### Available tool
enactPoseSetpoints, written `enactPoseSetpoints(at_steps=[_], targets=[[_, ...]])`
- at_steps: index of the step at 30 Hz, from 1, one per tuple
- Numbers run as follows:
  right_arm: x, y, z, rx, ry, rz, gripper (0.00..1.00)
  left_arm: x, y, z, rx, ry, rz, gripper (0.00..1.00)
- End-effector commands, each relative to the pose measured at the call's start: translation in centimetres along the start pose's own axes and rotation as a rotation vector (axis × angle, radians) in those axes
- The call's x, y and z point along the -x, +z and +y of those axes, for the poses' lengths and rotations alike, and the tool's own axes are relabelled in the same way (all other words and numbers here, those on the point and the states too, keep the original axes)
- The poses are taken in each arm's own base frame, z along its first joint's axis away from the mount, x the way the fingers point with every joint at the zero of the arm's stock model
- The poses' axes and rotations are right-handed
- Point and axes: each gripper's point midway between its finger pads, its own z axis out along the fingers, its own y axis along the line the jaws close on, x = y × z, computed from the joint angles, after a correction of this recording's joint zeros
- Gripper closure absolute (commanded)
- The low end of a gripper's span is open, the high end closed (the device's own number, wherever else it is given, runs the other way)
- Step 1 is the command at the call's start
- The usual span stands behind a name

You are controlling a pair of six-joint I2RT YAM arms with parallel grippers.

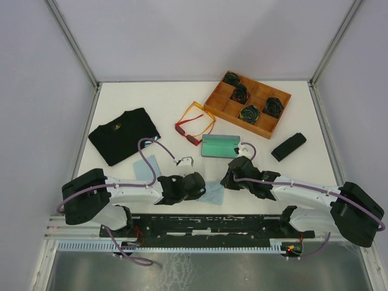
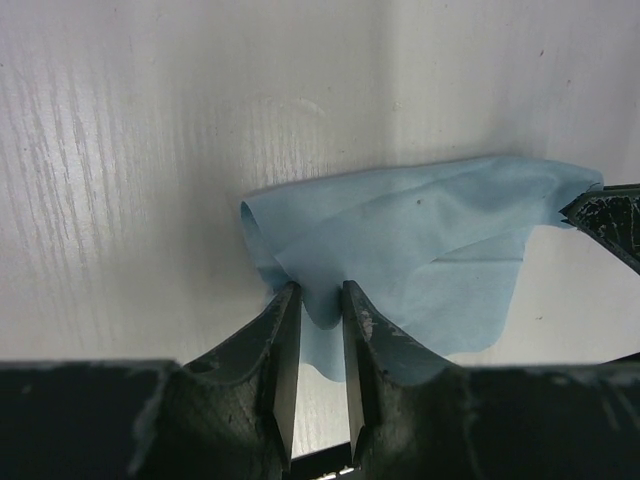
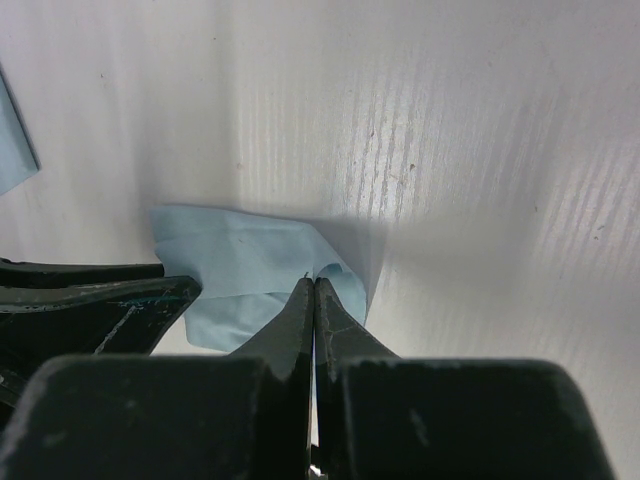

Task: Organize the sunglasses
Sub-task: Fold the glasses cleaning cloth at the center of the board.

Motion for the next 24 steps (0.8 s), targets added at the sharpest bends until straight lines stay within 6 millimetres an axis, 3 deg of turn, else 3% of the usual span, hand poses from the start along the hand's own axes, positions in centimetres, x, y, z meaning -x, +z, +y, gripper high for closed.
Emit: enactPoseSetpoints(at_steps=[1, 10, 15, 24], targets=[[1.2, -0.1, 1.2, 0.037, 0.015, -0.038, 1.00, 0.6, -0.2, -1.2, -0.022, -0.040, -0.019, 0.72], [1.2, -0.1, 1.3, 0.042, 0.015, -0.037, 1.00, 1.0, -0.5, -1.2, -0.016, -0.033, -0.034, 0.77], [1.2, -0.1, 1.3, 0.043, 0.013, -0.035, 1.00, 1.3, -0.6, -1.2, -0.012, -0.031, -0.042, 0.69], [1.1, 0.0, 1.3, 0.042, 0.013, -0.032, 1.00, 1.6, -0.8, -1.5, -0.019, -0.033, -0.049, 0.68]])
